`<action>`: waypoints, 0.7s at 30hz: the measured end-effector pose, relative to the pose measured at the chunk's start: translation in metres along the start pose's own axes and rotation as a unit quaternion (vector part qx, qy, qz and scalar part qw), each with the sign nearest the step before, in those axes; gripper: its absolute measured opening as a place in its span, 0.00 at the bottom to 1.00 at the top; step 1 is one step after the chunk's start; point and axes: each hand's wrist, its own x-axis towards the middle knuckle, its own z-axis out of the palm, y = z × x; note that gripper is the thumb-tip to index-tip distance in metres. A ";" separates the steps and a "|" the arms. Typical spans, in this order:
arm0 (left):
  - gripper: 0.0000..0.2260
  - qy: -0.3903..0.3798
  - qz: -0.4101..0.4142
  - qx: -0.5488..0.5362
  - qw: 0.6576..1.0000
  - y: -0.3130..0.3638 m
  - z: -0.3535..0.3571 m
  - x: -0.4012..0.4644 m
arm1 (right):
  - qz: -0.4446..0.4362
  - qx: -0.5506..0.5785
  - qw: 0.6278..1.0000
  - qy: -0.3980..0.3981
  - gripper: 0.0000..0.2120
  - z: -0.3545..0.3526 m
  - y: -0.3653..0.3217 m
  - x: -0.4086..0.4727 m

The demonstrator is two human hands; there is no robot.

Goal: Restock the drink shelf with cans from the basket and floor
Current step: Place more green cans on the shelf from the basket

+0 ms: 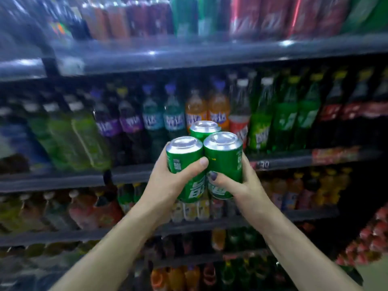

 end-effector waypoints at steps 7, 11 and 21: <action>0.30 -0.033 0.124 0.012 0.992 0.109 -0.024 0.046 | -0.119 -0.021 0.993 -0.004 0.25 0.036 -0.097 0.062; 0.27 -0.043 0.164 -0.001 0.985 0.154 -0.032 0.079 | -0.163 -0.026 0.986 -0.006 0.26 0.048 -0.135 0.105; 0.22 -0.073 0.158 0.030 0.984 0.226 -0.031 0.187 | -0.135 0.009 0.991 -0.023 0.29 0.044 -0.195 0.233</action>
